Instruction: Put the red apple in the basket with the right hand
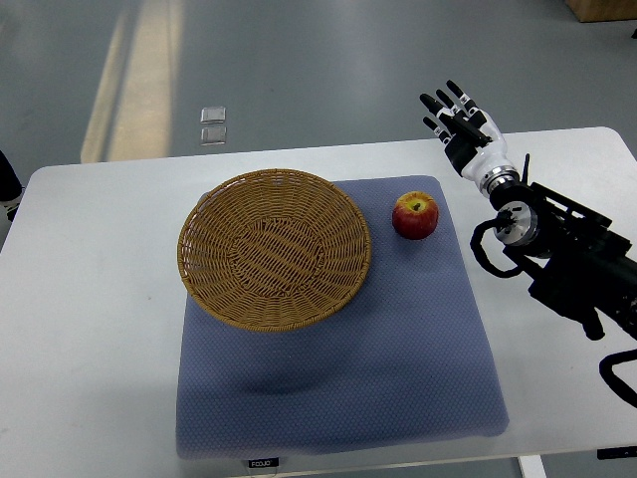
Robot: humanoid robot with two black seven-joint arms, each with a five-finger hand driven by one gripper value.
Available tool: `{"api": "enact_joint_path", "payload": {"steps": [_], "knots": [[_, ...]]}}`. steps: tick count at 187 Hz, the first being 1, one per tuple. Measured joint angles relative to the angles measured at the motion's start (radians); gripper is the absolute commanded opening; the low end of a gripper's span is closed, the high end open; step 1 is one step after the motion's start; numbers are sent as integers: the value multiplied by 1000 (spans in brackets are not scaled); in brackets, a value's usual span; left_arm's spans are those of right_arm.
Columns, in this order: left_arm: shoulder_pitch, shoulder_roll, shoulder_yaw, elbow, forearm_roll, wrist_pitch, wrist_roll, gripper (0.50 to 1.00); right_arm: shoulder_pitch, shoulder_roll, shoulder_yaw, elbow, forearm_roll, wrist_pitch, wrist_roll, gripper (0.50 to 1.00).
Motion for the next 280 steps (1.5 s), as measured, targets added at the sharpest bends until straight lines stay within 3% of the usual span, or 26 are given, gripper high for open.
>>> {"api": "enact_joint_path", "payload": {"steps": [280], "knots": [[0,0,-6,0,0,1,0,1000,32,-3,-1,1,-1,-1,0,924]]}}
